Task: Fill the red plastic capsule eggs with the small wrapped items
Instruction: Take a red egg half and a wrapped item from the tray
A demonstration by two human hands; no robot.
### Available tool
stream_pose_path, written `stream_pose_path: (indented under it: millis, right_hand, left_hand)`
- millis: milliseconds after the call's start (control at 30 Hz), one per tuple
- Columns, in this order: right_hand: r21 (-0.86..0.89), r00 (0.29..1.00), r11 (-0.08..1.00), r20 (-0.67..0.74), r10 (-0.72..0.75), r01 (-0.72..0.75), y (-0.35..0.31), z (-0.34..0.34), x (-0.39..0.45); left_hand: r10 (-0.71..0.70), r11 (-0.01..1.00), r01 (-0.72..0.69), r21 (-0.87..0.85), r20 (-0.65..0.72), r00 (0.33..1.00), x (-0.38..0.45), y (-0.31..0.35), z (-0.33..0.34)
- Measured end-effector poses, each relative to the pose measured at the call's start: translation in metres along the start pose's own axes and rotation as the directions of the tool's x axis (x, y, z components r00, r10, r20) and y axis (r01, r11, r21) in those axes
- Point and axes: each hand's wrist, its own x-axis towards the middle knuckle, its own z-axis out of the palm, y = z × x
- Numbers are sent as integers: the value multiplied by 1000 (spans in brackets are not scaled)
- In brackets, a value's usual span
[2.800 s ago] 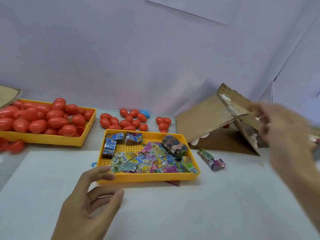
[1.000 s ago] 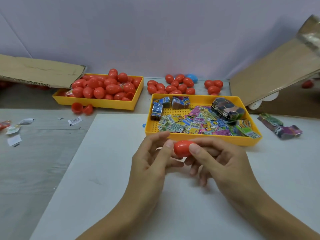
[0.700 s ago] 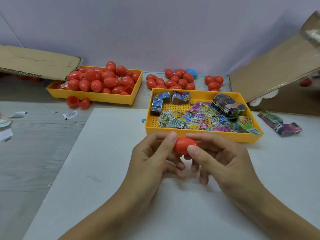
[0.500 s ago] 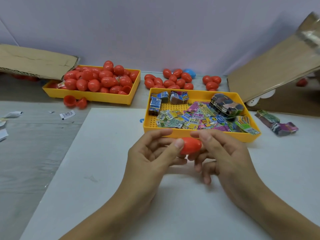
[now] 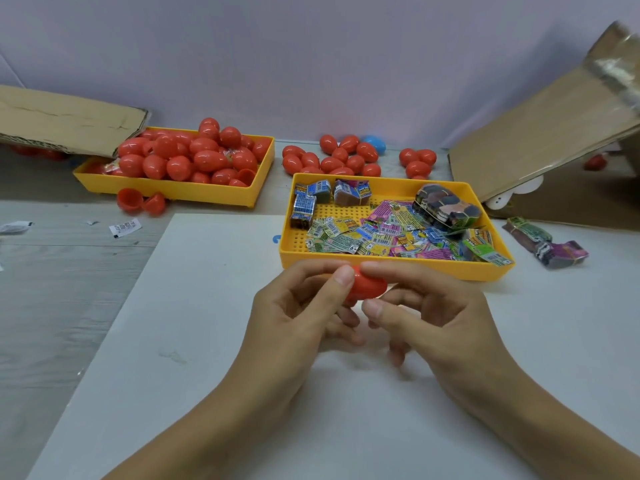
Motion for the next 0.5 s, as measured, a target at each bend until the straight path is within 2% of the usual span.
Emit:
stream_pose_path:
  millis: [67, 167, 300, 367, 500]
  right_hand:
    - [48, 1000, 999, -4, 6, -6, -1, 0, 1]
    - [125, 991, 987, -77, 107, -97, -3, 0, 3]
    - [46, 992, 994, -66, 106, -103, -1, 0, 3]
    - [43, 996, 996, -52, 78, -76, 0, 0, 1]
    - [2, 1000, 1000, 4, 10, -10, 2, -3, -1]
  left_hand:
    - [51, 999, -51, 10, 23, 998, -1, 0, -1]
    - [120, 991, -121, 48, 30, 992, -2, -2, -2]
    - [172, 977, -178, 117, 56, 984, -2, -5, -3]
    - [137, 982, -143, 126, 55, 989, -1, -6, -3]
    - [-44, 999, 45, -23, 22, 999, 1, 2, -3]
